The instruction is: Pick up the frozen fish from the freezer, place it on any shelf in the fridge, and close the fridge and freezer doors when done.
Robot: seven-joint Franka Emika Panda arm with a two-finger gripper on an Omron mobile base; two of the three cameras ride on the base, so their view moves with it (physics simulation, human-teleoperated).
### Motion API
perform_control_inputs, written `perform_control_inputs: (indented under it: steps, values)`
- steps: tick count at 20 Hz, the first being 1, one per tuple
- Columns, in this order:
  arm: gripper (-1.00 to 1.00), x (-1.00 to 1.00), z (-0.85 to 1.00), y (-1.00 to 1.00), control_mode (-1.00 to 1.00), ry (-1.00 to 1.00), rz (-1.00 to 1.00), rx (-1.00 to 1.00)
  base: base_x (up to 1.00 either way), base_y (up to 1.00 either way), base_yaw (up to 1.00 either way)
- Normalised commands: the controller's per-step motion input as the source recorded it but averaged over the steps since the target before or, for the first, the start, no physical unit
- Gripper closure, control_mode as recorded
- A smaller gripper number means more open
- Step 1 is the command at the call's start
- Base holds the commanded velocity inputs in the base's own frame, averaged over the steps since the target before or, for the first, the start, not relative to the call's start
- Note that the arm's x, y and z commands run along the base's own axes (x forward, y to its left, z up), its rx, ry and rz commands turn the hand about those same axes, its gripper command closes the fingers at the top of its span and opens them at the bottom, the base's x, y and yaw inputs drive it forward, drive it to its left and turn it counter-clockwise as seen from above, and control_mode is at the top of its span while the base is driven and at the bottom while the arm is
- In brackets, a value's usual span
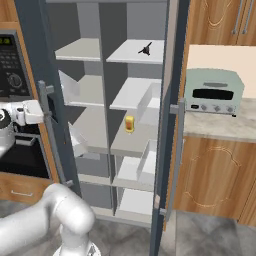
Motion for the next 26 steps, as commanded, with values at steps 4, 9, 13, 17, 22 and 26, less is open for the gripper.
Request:
perform_control_inputs:
  steps: [4,9,13,17,22,26]
  values:
    - [-1.00,0.99,0.00,-0.54,-1.00,-0.03,0.00,0.00,0.00,0.00,0.00]
    - [-1.00,0.96,0.00,-0.35,-1.00,-0.02,0.00,0.00,0.00,0.00,0.00]
    - [-1.00,0.80,0.00,-0.18,-1.00,0.00,0.00,0.00,0.00,0.00,0.00]
    - [-1.00,0.86,0.00,-0.12,-1.00,0.00,0.00,0.00,0.00,0.00,0.00]
    - [-1.00,0.87,-0.01,-0.10,-1.00,0.00,0.00,0.00,0.00,0.00,0.00]
    - [-1.00,0.70,-0.05,-0.03,-1.00,0.00,0.00,0.00,0.00,0.00,0.00]
